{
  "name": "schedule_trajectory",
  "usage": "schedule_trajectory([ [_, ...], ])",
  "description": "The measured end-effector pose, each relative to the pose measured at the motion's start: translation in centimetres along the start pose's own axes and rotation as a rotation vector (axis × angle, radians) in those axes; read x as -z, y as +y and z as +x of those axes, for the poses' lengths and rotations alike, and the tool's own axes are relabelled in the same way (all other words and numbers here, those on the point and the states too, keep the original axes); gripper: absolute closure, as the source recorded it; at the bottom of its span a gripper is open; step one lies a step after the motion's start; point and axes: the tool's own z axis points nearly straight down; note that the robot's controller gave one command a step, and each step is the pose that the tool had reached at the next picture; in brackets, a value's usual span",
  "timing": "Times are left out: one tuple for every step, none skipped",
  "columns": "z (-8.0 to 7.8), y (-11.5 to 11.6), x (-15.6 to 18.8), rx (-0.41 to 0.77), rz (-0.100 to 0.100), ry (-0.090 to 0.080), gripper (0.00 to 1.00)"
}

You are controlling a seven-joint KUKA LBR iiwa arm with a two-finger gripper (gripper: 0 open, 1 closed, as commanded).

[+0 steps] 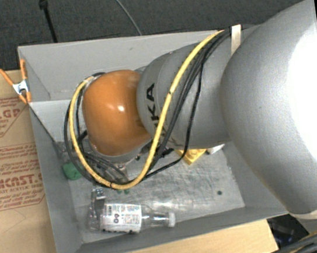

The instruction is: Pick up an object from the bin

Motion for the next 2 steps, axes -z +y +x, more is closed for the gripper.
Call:
schedule_trajectory([
  [-0.2,-0.1,0.4,-0.003,-0.002,-0.007,0.0],
  [-1.7,-5.0,1.5,0.126,-0.001,-0.009,1.0],
])
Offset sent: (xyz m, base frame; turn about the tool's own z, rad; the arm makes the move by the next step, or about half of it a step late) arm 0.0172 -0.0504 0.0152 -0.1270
